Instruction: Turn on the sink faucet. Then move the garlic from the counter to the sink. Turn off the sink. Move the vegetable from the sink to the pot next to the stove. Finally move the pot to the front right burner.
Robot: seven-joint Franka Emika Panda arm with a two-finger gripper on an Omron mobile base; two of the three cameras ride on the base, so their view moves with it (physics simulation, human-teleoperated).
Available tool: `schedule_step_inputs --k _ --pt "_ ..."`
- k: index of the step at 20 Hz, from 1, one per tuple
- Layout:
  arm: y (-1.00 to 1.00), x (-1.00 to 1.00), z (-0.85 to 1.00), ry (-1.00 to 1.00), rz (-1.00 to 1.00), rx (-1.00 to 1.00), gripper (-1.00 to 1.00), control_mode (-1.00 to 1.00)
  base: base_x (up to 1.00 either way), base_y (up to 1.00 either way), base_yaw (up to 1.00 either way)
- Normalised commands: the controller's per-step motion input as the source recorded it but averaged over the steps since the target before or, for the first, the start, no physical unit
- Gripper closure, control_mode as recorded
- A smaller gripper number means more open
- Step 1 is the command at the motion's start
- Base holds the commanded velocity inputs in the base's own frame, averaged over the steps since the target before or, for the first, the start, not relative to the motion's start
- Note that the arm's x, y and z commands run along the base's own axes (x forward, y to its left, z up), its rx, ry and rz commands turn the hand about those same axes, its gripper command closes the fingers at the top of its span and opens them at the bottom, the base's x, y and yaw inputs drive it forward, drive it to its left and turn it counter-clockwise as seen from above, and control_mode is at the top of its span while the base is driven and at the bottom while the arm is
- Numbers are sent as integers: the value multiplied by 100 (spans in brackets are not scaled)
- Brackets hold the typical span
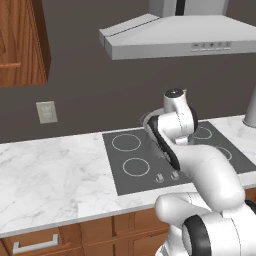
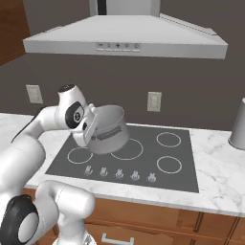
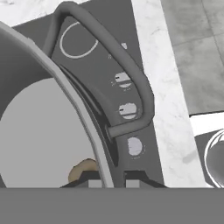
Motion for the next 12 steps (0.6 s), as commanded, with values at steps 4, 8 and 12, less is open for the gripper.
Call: schedule_step_inputs --k 4,8,12 --pt "-89 0 1 0 -24 2 100 -100 0 0 0" --pt "-88 0 0 0 -24 3 100 -100 0 0 0" --pt "-87 8 0 0 -22 4 100 -100 0 0 0"
